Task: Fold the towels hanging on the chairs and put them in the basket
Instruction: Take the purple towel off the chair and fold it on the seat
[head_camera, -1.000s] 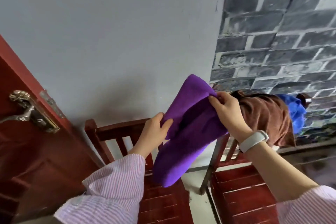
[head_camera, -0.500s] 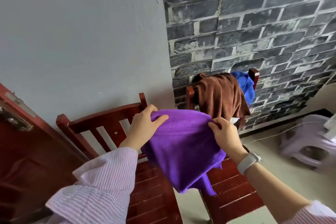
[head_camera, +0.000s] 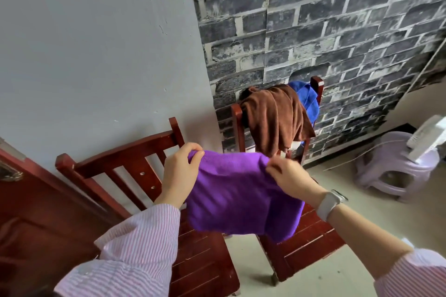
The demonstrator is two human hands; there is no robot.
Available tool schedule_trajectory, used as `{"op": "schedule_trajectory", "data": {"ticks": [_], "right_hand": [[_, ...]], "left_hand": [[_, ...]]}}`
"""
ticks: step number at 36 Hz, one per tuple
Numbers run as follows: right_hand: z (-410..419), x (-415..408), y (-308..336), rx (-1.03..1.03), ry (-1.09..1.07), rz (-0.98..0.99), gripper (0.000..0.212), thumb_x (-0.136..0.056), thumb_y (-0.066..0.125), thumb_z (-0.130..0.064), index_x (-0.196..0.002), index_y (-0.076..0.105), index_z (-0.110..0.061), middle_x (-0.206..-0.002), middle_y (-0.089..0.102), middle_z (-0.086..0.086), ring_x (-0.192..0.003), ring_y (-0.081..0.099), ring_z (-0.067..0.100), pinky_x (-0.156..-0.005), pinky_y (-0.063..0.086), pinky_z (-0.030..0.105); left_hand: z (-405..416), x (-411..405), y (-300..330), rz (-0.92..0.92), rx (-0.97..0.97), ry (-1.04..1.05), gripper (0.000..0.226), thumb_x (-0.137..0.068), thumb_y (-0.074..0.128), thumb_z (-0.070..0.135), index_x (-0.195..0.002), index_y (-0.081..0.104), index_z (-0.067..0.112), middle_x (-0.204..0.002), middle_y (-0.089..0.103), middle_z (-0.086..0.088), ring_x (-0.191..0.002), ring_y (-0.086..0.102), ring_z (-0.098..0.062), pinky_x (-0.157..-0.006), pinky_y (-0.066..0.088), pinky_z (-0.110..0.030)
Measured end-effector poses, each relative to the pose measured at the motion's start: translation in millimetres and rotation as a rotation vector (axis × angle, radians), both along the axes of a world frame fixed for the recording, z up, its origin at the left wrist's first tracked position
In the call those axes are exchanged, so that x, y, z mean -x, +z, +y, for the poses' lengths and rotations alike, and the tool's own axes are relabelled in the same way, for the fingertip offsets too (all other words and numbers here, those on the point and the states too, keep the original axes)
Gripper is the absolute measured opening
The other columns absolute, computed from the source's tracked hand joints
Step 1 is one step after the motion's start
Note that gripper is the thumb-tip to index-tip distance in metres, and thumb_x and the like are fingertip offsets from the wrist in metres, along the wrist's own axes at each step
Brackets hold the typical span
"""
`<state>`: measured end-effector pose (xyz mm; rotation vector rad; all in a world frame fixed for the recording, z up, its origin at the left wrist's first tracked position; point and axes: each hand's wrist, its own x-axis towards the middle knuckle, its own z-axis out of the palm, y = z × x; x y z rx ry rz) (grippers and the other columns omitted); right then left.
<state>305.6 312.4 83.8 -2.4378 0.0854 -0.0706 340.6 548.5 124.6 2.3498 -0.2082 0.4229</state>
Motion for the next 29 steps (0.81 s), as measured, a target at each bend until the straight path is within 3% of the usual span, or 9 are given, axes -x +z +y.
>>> {"op": "schedule_trajectory", "data": {"ticks": [2, 5, 8, 10, 13, 17, 20, 25, 29], "right_hand": [[2.7, 1.4, -4.1, 0.013, 0.067, 0.084, 0.012, -0.088, 0.056, -0.017, -0.085, 0.064, -0.009, -0.086, 0.065, 0.009, -0.086, 0.059, 0.024, -0.073, 0.038, 0.029], [7.8, -0.9, 4.7, -0.157, 0.019, 0.002, 0.012, -0.087, 0.059, -0.014, -0.085, 0.068, -0.007, -0.081, 0.065, 0.004, -0.080, 0.058, 0.016, -0.070, 0.037, 0.024], [20.9, -2.6, 17.5, -0.335, 0.116, 0.017, 0.012, -0.088, 0.056, -0.009, -0.086, 0.068, -0.008, -0.079, 0.064, -0.001, -0.070, 0.053, -0.006, -0.072, 0.042, 0.019], [29.9, -3.0, 24.1, -0.408, 0.147, 0.028, 0.015, -0.089, 0.054, -0.007, -0.091, 0.069, -0.006, -0.079, 0.064, -0.004, -0.067, 0.053, -0.009, -0.075, 0.044, 0.018], [37.7, -3.2, 29.2, -0.540, 0.148, 0.039, 0.018, -0.090, 0.051, -0.003, -0.094, 0.067, -0.009, -0.076, 0.063, -0.010, -0.064, 0.054, -0.011, -0.069, 0.045, 0.009], [41.2, 6.3, 19.6, -0.844, 0.025, 0.077, 0.023, -0.092, 0.046, -0.001, -0.090, 0.064, -0.016, -0.076, 0.065, -0.004, -0.068, 0.059, 0.002, -0.068, 0.049, 0.016], [37.6, 18.4, -3.0, -0.800, -0.110, 0.098, 0.022, -0.093, 0.045, -0.002, -0.092, 0.062, -0.016, -0.082, 0.065, -0.002, -0.074, 0.057, 0.009, -0.065, 0.046, 0.014], [49.5, 34.0, -35.3, -0.677, -0.084, 0.389, 0.025, -0.087, 0.049, 0.002, -0.109, 0.058, -0.003, -0.088, 0.060, 0.004, -0.070, 0.052, 0.005, -0.053, 0.041, 0.005], [68.7, 32.8, -34.4, -0.689, -0.027, 0.427, 0.007, -0.087, 0.056, -0.008, -0.080, 0.059, -0.008, -0.075, 0.056, 0.006, -0.069, 0.051, 0.014, -0.055, 0.040, 0.015]], "left_hand": [[-1.0, 3.9, -2.1, 0.058, 0.006, -0.062, 0.006, -0.085, 0.063, 0.015, -0.089, 0.068, 0.014, -0.086, 0.065, 0.005, -0.081, 0.058, -0.010, -0.065, 0.035, -0.001], [-5.5, 14.1, -6.9, 0.141, 0.028, -0.177, 0.014, -0.086, 0.063, 0.016, -0.099, 0.068, 0.016, -0.097, 0.063, 0.007, -0.090, 0.055, -0.005, -0.070, 0.034, 0.002], [-13.0, 22.8, -12.7, 0.231, 0.048, -0.322, 0.033, -0.082, 0.067, 0.023, -0.114, 0.063, 0.017, -0.103, 0.058, 0.006, -0.095, 0.054, -0.007, -0.077, 0.038, -0.003], [-19.7, 27.2, -17.4, 0.257, 0.025, -0.378, 0.043, -0.077, 0.071, 0.028, -0.118, 0.061, 0.018, -0.101, 0.055, 0.007, -0.093, 0.053, -0.007, -0.079, 0.039, -0.009], [-27.0, 29.6, -21.8, 0.171, 0.067, -0.346, 0.032, -0.077, 0.072, 0.022, -0.107, 0.067, 0.012, -0.091, 0.058, 0.006, -0.085, 0.057, -0.009, -0.077, 0.044, -0.013], [-24.6, 26.8, -21.0, 0.060, 0.109, -0.275, 0.014, -0.081, 0.067, 0.014, -0.094, 0.070, 0.007, -0.082, 0.057, 0.008, -0.074, 0.054, 0.002, -0.069, 0.039, -0.002], [-19.4, 25.6, -18.2, 0.068, 0.157, -0.259, 0.015, -0.084, 0.065, 0.015, -0.096, 0.069, 0.009, -0.085, 0.059, 0.007, -0.077, 0.056, 0.001, -0.070, 0.043, -0.004], [-11.6, 21.9, -10.9, 0.062, 0.247, -0.203, 0.011, -0.083, 0.067, 0.016, -0.092, 0.071, 0.012, -0.086, 0.067, 0.004, -0.080, 0.061, 0.000, -0.073, 0.047, -0.010], [-4.2, 21.9, -5.8, 0.081, 0.274, -0.173, 0.011, -0.084, 0.065, 0.018, -0.094, 0.070, 0.015, -0.089, 0.068, 0.001, -0.083, 0.062, -0.007, -0.075, 0.052, -0.021]]}}
